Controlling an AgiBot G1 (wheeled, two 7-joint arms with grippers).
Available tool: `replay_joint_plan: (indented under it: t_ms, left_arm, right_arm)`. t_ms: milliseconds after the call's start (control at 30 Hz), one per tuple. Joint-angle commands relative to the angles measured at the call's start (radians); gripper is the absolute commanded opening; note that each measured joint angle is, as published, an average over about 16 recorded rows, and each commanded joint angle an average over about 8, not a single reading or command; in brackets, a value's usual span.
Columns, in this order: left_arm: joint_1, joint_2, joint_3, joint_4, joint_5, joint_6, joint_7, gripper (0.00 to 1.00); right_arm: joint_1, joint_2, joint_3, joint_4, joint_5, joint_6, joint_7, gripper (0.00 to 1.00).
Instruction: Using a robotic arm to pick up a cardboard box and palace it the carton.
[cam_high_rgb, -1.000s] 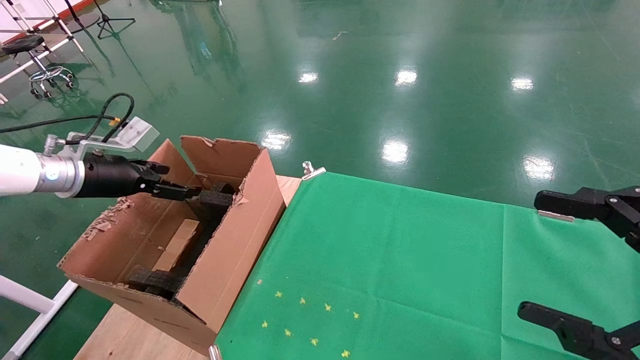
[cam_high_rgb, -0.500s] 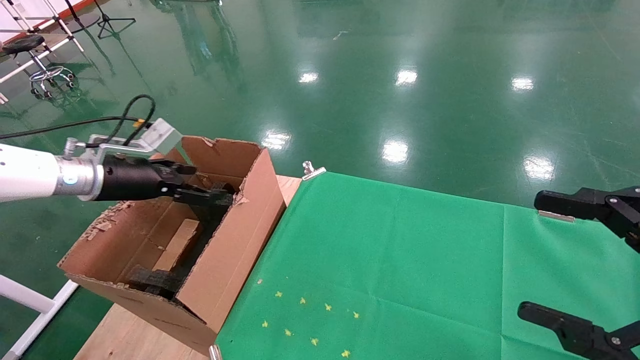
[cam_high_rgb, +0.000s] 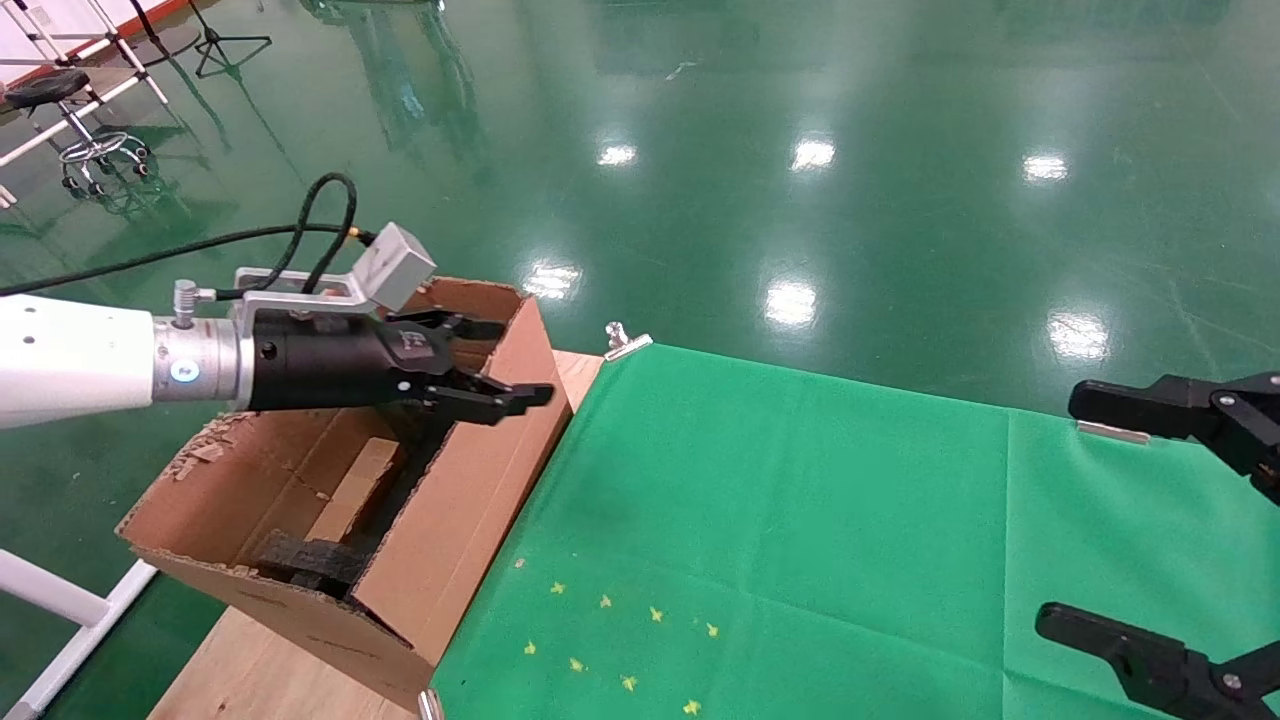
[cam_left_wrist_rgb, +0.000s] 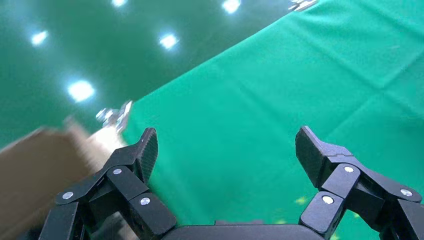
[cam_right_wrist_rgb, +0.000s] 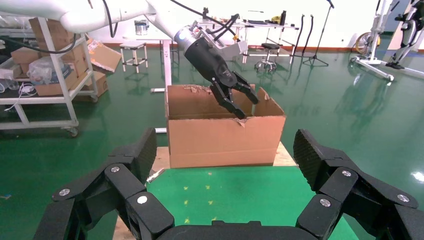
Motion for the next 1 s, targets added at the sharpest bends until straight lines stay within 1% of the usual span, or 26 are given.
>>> replay_joint_plan:
  t_ms: [33, 1000]
  left_arm:
    - [0.016, 0.002, -0.012, -0.023, -0.031, 0.012, 0.012, 1.0]
    - [0.253, 0.023, -0.184, -0.355, -0.482, 0.186, 0.183, 1.0]
  right_arm:
    - [0.0, 0.0, 0.0, 0.0, 0.0, 0.0, 0.0, 1.0]
    - [0.0, 0.0, 0.0, 0.0, 0.0, 0.0, 0.0, 1.0]
